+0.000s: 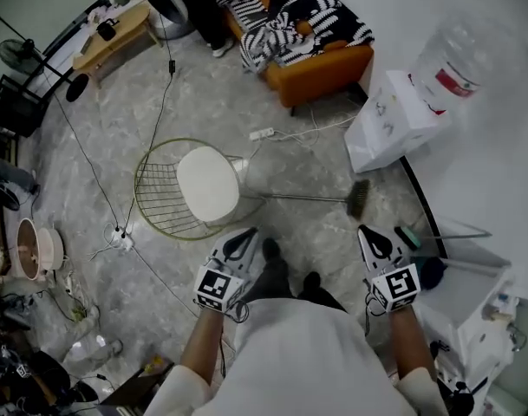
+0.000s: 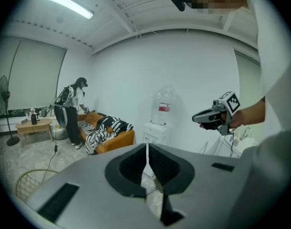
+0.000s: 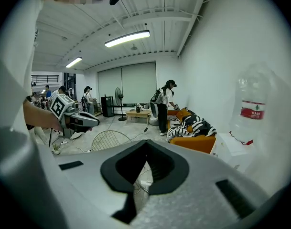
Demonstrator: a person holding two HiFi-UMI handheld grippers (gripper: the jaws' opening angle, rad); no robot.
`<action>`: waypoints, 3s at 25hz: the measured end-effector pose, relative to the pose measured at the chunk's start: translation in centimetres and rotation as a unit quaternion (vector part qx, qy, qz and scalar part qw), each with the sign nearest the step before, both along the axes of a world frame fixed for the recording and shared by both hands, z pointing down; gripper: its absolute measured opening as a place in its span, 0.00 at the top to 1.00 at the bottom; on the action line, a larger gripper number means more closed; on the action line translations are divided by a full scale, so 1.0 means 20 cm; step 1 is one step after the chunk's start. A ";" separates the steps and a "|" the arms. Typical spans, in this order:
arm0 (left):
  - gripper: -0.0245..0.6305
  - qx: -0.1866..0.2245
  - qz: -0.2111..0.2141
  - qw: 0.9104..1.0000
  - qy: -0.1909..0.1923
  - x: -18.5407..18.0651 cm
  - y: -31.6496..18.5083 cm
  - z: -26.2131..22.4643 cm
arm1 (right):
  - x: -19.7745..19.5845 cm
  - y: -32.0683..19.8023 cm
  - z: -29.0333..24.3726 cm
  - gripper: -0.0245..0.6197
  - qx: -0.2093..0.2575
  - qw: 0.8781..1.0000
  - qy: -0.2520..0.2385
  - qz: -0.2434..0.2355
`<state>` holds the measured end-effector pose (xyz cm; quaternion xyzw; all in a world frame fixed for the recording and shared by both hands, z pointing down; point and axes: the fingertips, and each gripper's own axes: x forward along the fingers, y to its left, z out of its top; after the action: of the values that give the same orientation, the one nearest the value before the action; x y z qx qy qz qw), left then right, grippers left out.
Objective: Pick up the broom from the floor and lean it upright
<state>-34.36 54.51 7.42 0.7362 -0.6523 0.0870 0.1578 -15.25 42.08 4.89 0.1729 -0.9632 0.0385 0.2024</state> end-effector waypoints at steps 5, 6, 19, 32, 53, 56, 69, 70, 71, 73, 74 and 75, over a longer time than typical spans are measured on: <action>0.94 0.001 0.021 1.000 -0.011 -0.25 -0.06 0.10 | -0.19 -0.10 0.05 0.96 0.003 0.999 0.019 0.026; 0.94 0.000 0.025 1.000 -0.011 -0.30 -0.07 0.11 | -0.24 -0.11 0.06 0.96 0.003 0.999 0.022 0.029; 0.94 -0.019 0.039 0.999 0.015 -0.55 -0.11 0.33 | -0.58 -0.09 0.21 0.96 -0.014 0.998 0.057 0.022; 0.94 -0.047 0.024 0.998 0.042 -0.61 -0.27 0.61 | -0.79 -0.24 0.52 0.96 -0.051 0.995 0.079 -0.018; 0.94 -0.096 -0.034 0.993 0.052 -0.65 -0.71 1.65 | -1.07 -0.66 1.68 0.96 -0.094 0.980 0.124 -0.125; 0.94 -0.103 -0.038 0.992 0.060 -0.67 -0.68 1.74 | -1.14 -0.62 1.79 0.96 -0.097 0.978 0.129 -0.135; 0.94 -0.131 -0.044 0.989 0.060 -0.60 -0.69 2.73 | -1.18 -0.62 2.92 0.96 -0.120 0.966 0.156 -0.167; 0.94 -0.133 -0.045 0.988 0.060 -0.60 -0.69 2.79 | -1.19 -0.62 2.99 0.96 -0.119 0.965 0.158 -0.169; 0.94 -0.136 -0.046 0.988 0.061 -0.60 -0.68 2.85 | -1.19 -0.62 3.06 0.96 -0.119 0.965 0.159 -0.172; 0.94 -0.143 -0.046 0.987 0.063 -0.59 -0.67 2.96 | -1.20 -0.61 3.19 0.96 -0.119 0.964 0.160 -0.174; 0.94 -0.147 -0.046 0.986 0.064 -0.58 -0.66 3.02 | -1.21 -0.61 3.26 0.96 -0.120 0.964 0.159 -0.176; 0.94 -0.151 -0.045 0.985 0.065 -0.57 -0.66 3.08 | -1.21 -0.61 3.32 0.96 -0.120 0.964 0.158 -0.179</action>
<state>-45.77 41.31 68.98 0.6781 -0.6525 0.1294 0.3124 -39.42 29.94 71.29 -0.0240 -0.9224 0.0896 0.3750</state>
